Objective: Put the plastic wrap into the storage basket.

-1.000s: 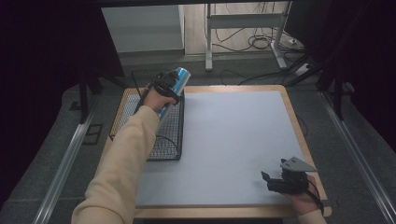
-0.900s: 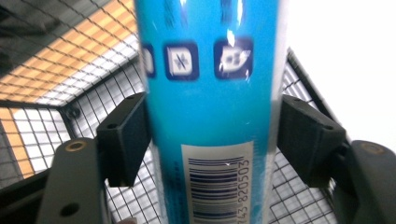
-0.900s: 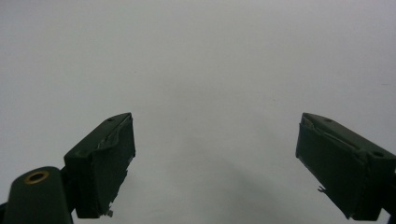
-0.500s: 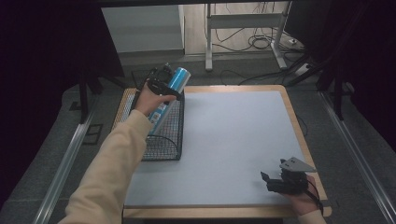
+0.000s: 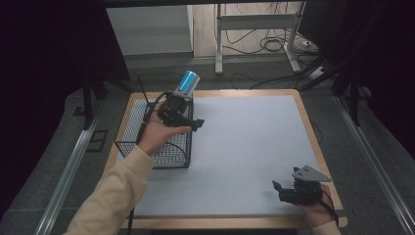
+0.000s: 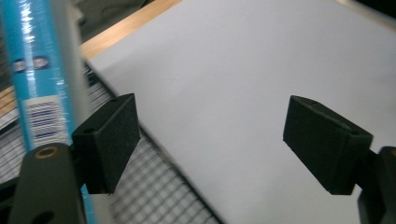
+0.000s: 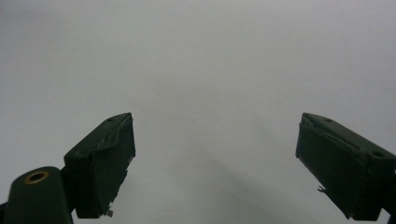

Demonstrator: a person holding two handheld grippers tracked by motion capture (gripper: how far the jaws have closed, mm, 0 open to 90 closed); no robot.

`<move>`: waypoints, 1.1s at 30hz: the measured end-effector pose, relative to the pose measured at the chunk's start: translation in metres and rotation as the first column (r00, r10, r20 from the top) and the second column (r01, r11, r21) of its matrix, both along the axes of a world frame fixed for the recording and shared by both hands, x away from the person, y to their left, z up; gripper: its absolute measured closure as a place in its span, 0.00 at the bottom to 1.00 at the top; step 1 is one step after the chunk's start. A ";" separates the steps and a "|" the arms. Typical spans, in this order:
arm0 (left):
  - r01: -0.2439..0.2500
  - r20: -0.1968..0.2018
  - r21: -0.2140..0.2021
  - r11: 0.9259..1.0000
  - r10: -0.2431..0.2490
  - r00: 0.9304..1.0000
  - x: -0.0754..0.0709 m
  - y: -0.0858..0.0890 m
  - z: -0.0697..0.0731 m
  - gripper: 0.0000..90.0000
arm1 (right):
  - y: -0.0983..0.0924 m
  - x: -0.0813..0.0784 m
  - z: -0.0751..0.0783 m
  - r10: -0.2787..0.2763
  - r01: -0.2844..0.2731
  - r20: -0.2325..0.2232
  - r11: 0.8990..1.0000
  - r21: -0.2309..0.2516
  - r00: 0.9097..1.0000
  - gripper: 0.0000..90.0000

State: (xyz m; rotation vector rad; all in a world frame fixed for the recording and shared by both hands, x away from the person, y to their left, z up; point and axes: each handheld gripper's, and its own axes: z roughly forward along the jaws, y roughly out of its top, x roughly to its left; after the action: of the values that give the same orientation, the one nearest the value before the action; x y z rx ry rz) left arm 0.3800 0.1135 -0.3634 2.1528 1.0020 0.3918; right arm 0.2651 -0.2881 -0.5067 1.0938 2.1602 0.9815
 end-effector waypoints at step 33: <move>0.132 -0.078 0.001 0.991 -0.132 0.988 -0.104 -0.017 -0.116 0.22 | 0.002 0.000 0.001 0.002 -0.002 0.012 1.000 -0.004 1.000 0.13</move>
State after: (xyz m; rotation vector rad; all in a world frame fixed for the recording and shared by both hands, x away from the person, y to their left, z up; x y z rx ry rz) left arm 0.2761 0.0966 -0.4795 2.2401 0.8952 0.2491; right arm 0.2651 -0.2865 -0.5060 1.0814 2.1530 0.9812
